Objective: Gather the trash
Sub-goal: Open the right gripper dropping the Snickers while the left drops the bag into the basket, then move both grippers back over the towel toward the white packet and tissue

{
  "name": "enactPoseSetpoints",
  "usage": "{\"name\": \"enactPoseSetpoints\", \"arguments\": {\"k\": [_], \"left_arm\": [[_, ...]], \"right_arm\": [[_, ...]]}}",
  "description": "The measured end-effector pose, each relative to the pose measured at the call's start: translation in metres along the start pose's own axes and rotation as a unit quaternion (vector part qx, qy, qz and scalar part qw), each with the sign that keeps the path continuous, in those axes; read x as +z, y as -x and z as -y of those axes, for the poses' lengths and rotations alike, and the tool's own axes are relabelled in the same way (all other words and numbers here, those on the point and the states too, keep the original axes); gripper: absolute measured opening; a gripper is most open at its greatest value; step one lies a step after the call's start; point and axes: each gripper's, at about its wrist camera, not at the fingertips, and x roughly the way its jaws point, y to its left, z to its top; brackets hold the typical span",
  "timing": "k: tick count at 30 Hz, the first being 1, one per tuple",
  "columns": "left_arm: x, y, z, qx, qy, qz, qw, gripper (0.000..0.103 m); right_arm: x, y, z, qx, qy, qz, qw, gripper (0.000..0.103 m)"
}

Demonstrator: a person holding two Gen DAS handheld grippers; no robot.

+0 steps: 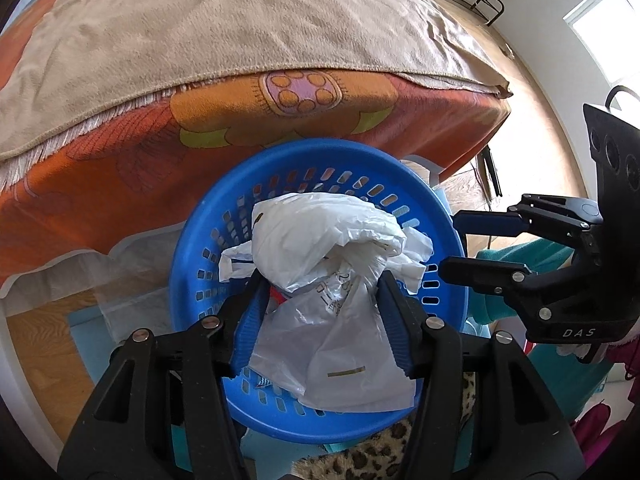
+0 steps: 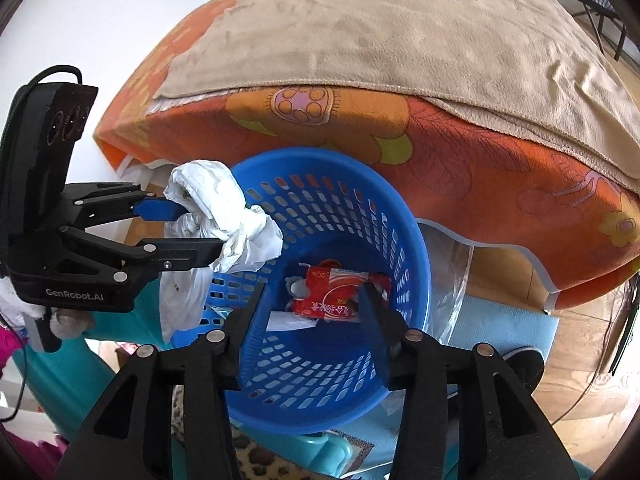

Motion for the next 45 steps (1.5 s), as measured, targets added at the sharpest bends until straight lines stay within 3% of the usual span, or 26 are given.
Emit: {"name": "enactPoseSetpoints", "arguments": {"k": [16, 27, 38, 45], "left_arm": [[0.000, -0.002, 0.002, 0.004, -0.012, -0.009, 0.9999, 0.057], [0.000, 0.009, 0.010, -0.040, -0.015, -0.003, 0.9991, 0.057], [0.008, 0.025, 0.011, -0.045, -0.017, 0.012, 0.9988, 0.057], [0.028, 0.042, 0.006, -0.033, -0.017, 0.033, 0.9988, 0.057]], "right_arm": [[0.001, 0.004, 0.002, -0.016, -0.004, 0.005, 1.000, 0.046], [0.002, 0.005, 0.003, -0.009, -0.006, 0.008, 1.000, 0.046], [0.010, 0.013, 0.009, -0.018, -0.025, 0.017, 0.999, 0.046], [0.030, 0.034, 0.011, -0.066, -0.017, 0.040, 0.997, 0.047]]}}
